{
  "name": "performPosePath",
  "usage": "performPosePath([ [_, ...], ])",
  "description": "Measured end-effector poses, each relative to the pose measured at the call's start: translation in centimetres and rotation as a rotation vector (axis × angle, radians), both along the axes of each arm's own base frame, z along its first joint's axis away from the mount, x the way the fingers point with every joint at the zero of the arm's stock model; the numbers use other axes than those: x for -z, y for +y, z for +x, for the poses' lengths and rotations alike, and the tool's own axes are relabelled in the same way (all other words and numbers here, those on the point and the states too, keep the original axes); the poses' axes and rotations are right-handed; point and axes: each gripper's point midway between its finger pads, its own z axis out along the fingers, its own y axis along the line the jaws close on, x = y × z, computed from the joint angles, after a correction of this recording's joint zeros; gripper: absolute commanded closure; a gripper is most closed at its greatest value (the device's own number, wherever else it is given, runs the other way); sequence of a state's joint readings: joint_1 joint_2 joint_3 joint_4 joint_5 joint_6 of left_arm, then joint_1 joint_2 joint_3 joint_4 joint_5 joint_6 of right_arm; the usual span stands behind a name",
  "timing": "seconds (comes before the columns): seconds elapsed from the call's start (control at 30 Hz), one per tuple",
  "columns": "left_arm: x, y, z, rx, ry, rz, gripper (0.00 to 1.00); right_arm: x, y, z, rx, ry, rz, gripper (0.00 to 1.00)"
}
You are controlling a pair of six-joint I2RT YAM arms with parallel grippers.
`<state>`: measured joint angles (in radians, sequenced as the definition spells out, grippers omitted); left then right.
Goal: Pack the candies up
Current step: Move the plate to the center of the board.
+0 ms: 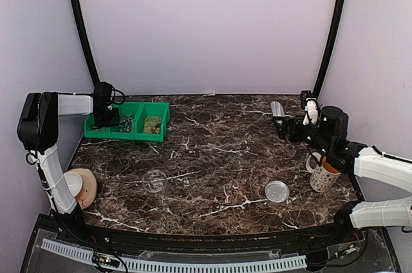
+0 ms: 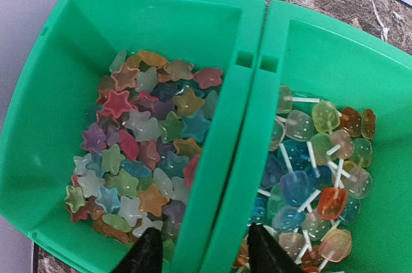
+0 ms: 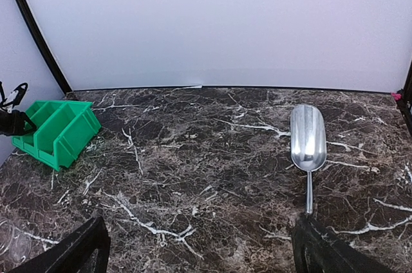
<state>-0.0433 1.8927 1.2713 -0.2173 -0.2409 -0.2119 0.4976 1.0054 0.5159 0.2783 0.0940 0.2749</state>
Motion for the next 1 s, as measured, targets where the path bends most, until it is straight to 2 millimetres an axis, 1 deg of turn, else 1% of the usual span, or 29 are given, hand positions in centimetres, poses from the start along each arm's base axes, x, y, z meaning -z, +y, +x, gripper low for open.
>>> performPosePath([
  [0.13,0.1,-0.1,0.0,0.003,0.0,-0.018,0.59,-0.2,0.1,0.1,-0.003,-0.007,0.005,0.02],
  [0.37,0.1,-0.7,0.1,0.008,-0.003,-0.048,0.63,0.2,0.3,0.1,-0.012,0.003,0.002,0.02],
  [0.43,0.1,-1.3,0.0,0.008,-0.003,-0.051,0.67,0.3,0.3,0.1,-0.012,0.005,0.001,0.02],
  [0.57,0.2,-2.9,-0.2,0.017,0.002,-0.047,0.68,0.5,0.4,0.2,-0.016,0.011,-0.001,0.02],
  [0.67,0.4,-4.2,-0.7,0.019,0.016,-0.042,0.71,0.7,0.5,0.2,-0.017,0.015,-0.003,0.02],
  [0.73,0.6,-4.9,-1.1,0.018,0.03,-0.043,0.72,0.8,0.6,0.2,-0.021,0.019,-0.004,0.02],
  [0.87,0.7,-5.9,-1.6,0.009,0.037,-0.056,0.72,1.0,0.7,0.2,-0.024,0.024,-0.007,0.02],
  [0.93,0.7,-6.3,-1.9,0.002,0.036,-0.068,0.76,1.0,0.7,0.2,-0.024,0.024,-0.007,0.02],
  [1.0,0.7,-6.7,-2.5,-0.004,0.036,-0.081,0.77,1.0,0.7,0.2,-0.026,0.024,-0.006,0.02],
])
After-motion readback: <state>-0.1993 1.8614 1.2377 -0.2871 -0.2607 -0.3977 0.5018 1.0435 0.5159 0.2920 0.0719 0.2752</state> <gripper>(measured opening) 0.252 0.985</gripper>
